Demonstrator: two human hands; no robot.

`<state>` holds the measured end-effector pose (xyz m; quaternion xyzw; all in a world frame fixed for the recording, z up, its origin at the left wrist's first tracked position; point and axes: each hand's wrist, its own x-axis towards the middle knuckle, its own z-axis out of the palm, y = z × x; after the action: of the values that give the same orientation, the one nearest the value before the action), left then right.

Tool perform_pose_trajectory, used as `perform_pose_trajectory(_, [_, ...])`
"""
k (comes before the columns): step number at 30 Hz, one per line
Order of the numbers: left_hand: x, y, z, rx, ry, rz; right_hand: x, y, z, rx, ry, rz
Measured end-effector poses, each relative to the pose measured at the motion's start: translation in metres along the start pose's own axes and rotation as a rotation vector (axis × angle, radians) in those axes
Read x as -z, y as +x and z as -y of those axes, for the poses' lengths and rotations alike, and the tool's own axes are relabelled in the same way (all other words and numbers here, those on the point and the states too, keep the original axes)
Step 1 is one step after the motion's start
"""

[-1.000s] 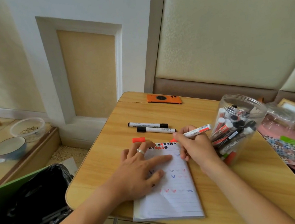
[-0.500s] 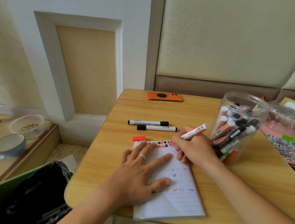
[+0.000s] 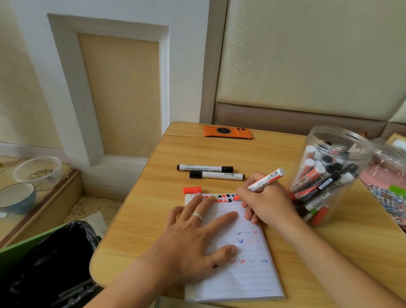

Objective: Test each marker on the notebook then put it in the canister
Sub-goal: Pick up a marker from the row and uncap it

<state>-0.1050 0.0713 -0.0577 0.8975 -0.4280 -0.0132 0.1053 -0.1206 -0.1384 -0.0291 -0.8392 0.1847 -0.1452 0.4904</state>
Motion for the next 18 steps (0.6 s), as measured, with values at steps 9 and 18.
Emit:
perform_pose_trajectory(9, [0.0,-0.0016,-0.0003,-0.007,0.006,-0.026,0.0009,-0.003,0.0034,-0.016,0.018,-0.039])
perform_pose_trajectory(18, [0.0007,-0.0022,-0.0011,-0.01,0.007,-0.029,-0.0003,-0.0034,0.0022,-0.017,-0.015,-0.033])
